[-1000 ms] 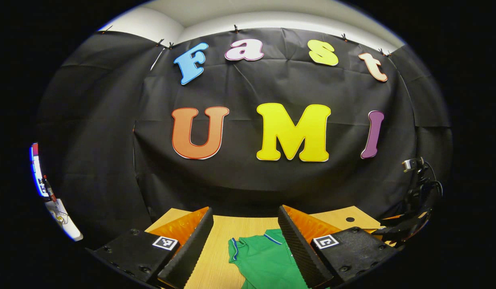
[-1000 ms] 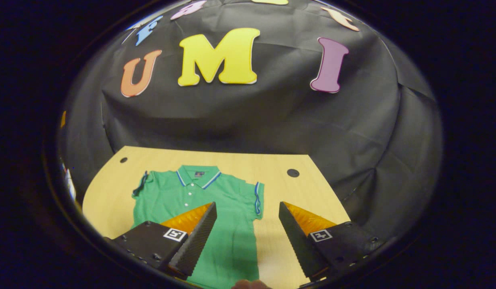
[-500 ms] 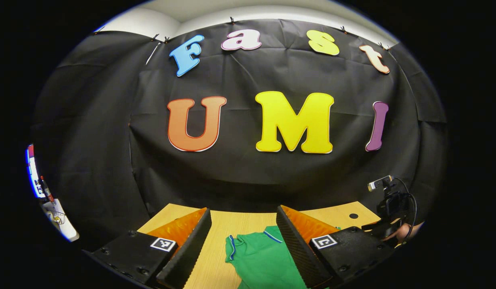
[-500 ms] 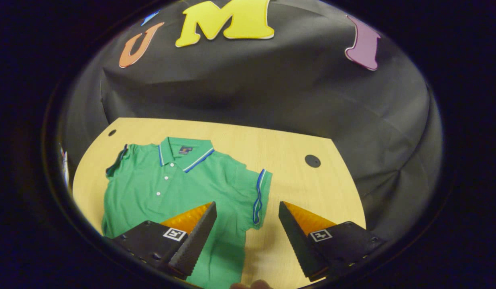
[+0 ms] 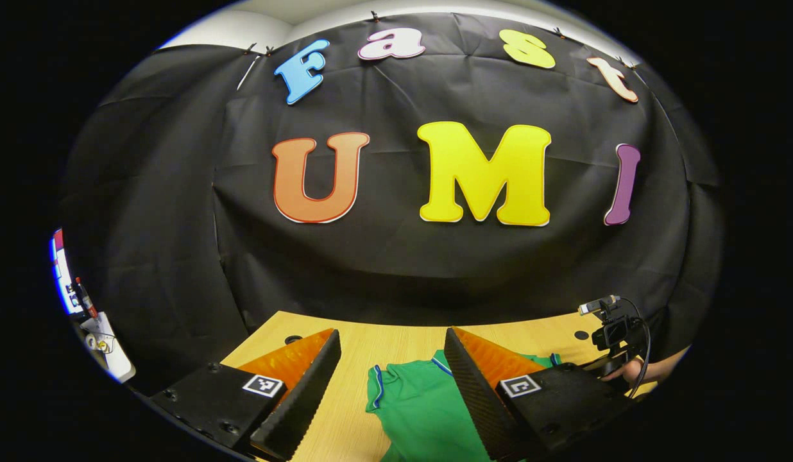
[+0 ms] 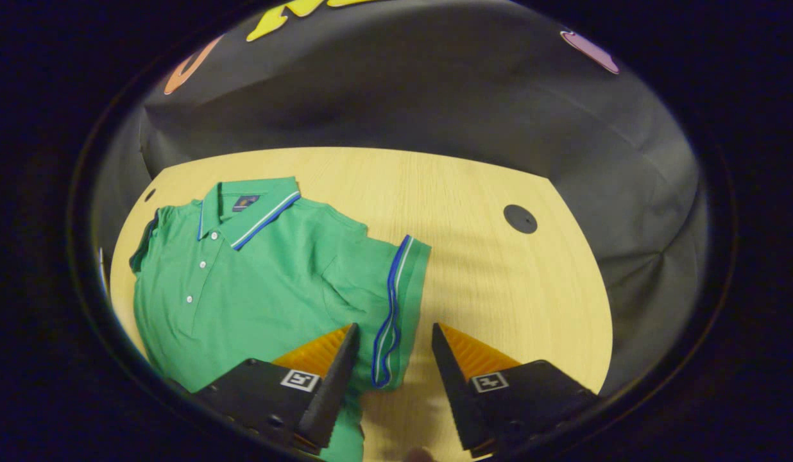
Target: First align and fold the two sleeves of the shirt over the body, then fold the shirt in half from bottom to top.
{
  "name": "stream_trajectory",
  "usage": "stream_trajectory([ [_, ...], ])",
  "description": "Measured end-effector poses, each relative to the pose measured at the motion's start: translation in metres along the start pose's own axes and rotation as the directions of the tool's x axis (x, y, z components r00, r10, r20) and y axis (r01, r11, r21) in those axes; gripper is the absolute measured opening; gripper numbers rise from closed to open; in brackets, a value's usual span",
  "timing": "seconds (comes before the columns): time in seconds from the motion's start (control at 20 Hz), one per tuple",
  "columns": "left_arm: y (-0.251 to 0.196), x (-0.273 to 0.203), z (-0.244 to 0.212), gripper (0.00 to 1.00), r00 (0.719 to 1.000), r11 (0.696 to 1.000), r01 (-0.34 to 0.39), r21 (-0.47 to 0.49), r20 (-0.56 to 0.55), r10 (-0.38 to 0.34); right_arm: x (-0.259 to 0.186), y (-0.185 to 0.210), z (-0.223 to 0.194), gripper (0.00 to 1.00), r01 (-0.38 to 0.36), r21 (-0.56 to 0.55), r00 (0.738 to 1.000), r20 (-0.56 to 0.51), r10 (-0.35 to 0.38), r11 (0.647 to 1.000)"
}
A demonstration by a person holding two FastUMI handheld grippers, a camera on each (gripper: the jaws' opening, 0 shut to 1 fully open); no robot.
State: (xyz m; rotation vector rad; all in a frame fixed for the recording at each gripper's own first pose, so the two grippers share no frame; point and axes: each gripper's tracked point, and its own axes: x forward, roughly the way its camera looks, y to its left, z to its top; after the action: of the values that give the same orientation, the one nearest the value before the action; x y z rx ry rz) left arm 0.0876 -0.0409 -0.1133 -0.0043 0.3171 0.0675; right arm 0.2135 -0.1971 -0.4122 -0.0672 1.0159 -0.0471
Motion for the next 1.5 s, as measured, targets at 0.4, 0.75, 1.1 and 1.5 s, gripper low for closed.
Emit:
stream_trajectory([
  [0.4, -0.013, 0.0, 0.011, 1.0, 0.999, 0.999, 0.035, 0.019, 0.012, -0.035, -0.008, -0.005, -0.005, 0.02, -0.067, 0.107, 0.997, -0.021, 0.069, 0.992],
  [0.75, -0.014, -0.013, 0.015, 1.0, 0.999, 0.999, 0.039, -0.023, 0.019, -0.038, -0.055, 0.008, 0.032, 0.02, -0.084, 0.057, 0.992, 0.096, 0.079, 0.995],
  [1.1, 0.016, -0.038, 0.008, 1.0, 1.0, 0.997, -0.02, -0.072, 0.005, 0.021, -0.089, 0.103, 0.072, 0.02, -0.198, 0.052, 0.972, 0.142, 0.189, 0.979],
  [1.5, 0.056, -0.066, 0.009, 1.0, 0.996, 0.995, -0.089, -0.055, 0.011, 0.089, -0.081, 0.181, 0.065, 0.01, -0.217, 0.079, 0.974, 0.085, 0.21, 0.973],
])
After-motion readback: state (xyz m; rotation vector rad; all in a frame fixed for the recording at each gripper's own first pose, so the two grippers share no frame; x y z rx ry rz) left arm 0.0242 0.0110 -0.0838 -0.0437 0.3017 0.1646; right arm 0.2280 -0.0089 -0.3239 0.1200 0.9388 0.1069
